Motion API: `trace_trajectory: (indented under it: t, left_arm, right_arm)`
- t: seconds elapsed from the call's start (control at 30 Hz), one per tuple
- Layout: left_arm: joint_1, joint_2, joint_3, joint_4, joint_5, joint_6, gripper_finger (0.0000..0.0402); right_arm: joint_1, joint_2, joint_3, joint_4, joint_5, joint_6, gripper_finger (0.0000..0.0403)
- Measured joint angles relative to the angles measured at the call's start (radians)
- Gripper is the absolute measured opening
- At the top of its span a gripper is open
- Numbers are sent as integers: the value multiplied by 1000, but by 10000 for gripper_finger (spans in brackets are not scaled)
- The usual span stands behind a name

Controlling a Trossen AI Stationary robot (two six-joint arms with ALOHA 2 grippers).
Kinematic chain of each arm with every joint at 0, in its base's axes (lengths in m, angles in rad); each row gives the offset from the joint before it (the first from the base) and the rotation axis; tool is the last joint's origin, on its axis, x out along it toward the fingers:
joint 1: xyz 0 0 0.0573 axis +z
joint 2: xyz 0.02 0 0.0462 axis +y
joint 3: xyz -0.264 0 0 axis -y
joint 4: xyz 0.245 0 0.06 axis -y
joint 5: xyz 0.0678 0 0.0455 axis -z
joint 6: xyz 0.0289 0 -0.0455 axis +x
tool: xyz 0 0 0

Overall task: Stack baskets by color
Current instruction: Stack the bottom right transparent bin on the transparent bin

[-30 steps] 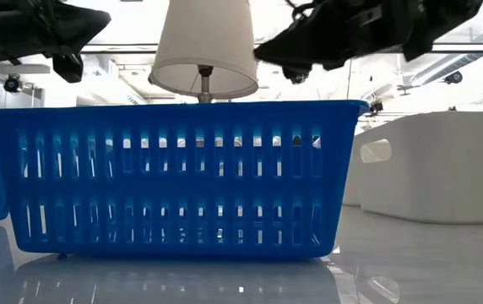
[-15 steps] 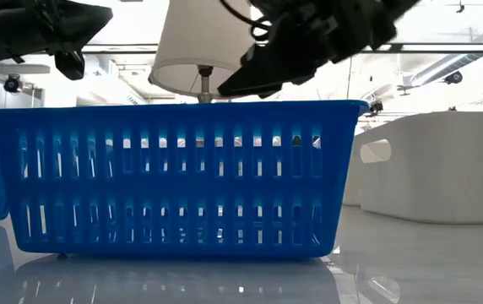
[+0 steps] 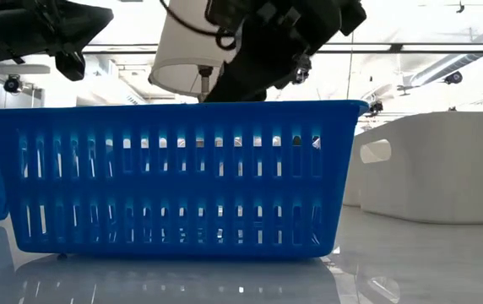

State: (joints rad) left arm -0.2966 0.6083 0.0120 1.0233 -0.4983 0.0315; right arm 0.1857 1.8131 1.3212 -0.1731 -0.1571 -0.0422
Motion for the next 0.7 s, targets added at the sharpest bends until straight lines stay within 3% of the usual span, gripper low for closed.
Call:
trace_trajectory:
  t: [0.27, 0.7]
  left_arm:
    - [0, 0, 0, -1, 0, 0, 0]
    - [0, 0, 0, 0, 0, 0, 0]
  right_arm:
    - [-1, 21, 17, -33, 110, 69, 176]
    - [2, 60, 10, -33, 105, 69, 176]
